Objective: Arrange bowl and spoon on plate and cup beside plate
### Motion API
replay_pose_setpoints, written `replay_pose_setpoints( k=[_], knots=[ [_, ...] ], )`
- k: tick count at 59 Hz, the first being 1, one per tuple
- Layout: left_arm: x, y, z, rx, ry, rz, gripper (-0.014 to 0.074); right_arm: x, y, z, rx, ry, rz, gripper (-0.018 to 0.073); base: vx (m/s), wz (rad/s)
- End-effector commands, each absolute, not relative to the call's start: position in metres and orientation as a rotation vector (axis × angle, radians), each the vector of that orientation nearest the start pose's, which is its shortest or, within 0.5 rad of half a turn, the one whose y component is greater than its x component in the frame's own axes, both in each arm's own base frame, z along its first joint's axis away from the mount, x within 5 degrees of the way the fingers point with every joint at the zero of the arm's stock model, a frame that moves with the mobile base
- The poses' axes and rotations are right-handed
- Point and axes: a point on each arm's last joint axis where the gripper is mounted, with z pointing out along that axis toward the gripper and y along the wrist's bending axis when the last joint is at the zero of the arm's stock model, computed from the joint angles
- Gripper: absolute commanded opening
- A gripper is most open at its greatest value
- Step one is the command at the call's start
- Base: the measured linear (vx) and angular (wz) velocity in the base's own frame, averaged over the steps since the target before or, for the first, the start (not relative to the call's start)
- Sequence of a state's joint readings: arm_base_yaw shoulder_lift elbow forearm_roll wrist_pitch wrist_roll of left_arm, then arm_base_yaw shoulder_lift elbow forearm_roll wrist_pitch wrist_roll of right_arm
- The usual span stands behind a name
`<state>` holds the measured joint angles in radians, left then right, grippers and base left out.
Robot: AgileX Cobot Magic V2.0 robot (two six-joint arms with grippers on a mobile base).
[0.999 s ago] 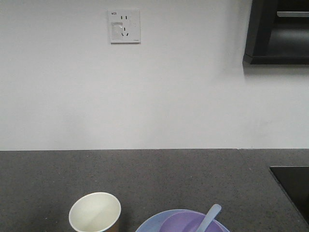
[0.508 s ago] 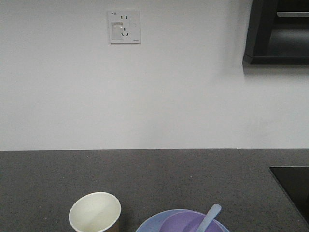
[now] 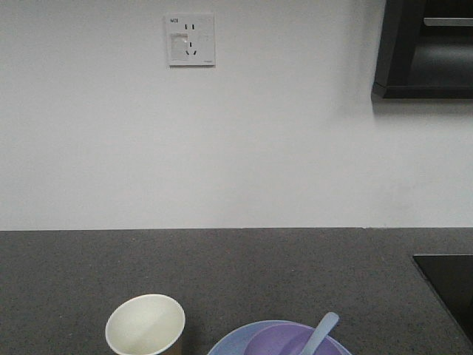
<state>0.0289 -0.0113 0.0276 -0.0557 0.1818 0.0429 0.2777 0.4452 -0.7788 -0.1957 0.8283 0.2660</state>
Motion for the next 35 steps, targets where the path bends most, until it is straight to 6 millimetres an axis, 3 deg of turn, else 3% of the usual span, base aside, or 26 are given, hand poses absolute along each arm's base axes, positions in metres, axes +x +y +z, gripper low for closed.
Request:
replay_pose_setpoints(
  k=[1, 35],
  knots=[
    [0.0567, 0.0011, 0.187, -0.048, 1.621, -0.01, -0.0006, 0.0688, 0.0057, 0.381, -0.065, 1.875, 0.12, 0.0542, 0.0, 0.0],
    [0.0567, 0.0011, 0.187, -0.048, 1.621, -0.01, -0.0006, 0.0692, 0.0041, 0.3799, -0.082, 1.869, 0.083, 0.0531, 0.0, 0.0]
  ],
)
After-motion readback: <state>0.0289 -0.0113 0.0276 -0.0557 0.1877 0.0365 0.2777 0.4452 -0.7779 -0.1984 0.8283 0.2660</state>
